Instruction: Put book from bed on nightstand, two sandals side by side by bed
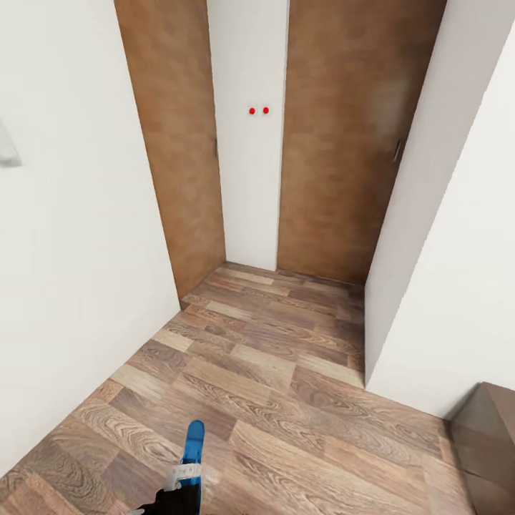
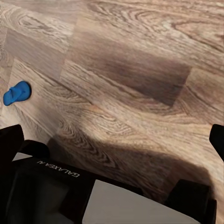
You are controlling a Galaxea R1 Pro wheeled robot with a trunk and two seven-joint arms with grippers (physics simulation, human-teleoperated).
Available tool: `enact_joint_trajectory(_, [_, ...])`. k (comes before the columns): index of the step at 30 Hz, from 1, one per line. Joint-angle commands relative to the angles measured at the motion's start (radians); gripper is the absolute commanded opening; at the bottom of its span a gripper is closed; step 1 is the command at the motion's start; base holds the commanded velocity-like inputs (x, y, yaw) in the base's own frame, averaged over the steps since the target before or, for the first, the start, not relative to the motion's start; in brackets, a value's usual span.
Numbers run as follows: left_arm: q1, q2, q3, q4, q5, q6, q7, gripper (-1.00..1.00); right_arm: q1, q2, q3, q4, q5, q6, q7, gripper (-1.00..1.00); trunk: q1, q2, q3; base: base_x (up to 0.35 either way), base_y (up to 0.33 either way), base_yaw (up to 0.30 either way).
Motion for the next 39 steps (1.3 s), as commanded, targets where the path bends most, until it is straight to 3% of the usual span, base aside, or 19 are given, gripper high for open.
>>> enact_joint_trajectory(1, [-0.001, -0.001, 0.008, 0.000, 0.006, 0.005, -0.008, -1.00, 0.000, 0.000, -0.004, 0.000, -0.002, 0.003, 0.005, 1.00, 0.000, 0.000, -0.002, 0.000, 0.000, 0.269])
enact_joint_trajectory(39, [-0.001, -0.001, 0.008, 0.000, 0.006, 0.005, -0.008, -1.00, 0.000, 0.000, -0.004, 0.000, -0.001, 0.003, 0.000, 1.00, 0.000, 0.000, -0.032, 0.039, -0.043, 0.260])
